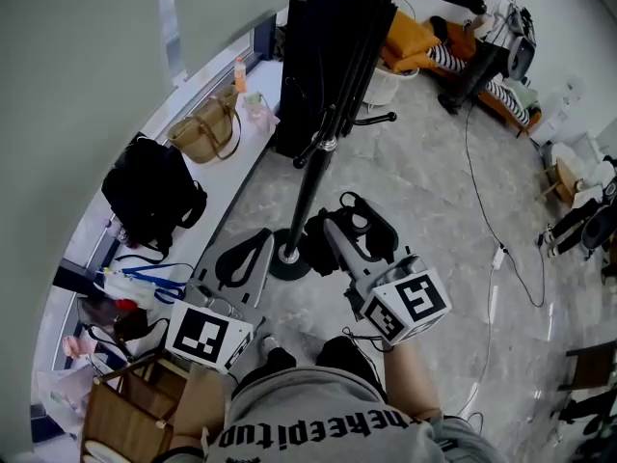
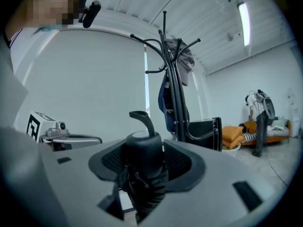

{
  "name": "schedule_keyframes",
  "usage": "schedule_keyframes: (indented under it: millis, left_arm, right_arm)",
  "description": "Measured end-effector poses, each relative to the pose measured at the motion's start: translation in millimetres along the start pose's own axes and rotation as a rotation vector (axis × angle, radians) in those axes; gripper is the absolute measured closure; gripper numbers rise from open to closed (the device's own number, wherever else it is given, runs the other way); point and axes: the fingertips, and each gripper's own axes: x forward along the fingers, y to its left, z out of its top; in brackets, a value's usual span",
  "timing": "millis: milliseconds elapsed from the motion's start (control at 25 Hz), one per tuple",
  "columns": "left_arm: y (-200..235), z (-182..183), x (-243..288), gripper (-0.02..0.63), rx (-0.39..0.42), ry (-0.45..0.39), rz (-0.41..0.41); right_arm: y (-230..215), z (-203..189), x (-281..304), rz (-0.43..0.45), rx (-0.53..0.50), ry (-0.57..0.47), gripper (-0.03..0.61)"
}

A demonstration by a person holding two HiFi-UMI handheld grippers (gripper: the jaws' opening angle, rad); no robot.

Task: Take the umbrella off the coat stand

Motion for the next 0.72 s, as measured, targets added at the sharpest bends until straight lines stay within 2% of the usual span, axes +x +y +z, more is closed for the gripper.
schedule_keyframes:
  millis: [400, 720]
  left_arm:
    - [-44.4, 12.2, 29.7, 0.598, -0.002, -0.026, -0.025]
    - [-93.8, 12.5, 55.5, 0.598, -0.021, -0.005, -0.034]
  right_arm:
    - [-32.2, 12.3, -56.1, -0.036, 0.006, -0.025, 0.348]
    - [-67.6, 4.3, -112.3, -0.072, 0.042, -0.001, 0.348]
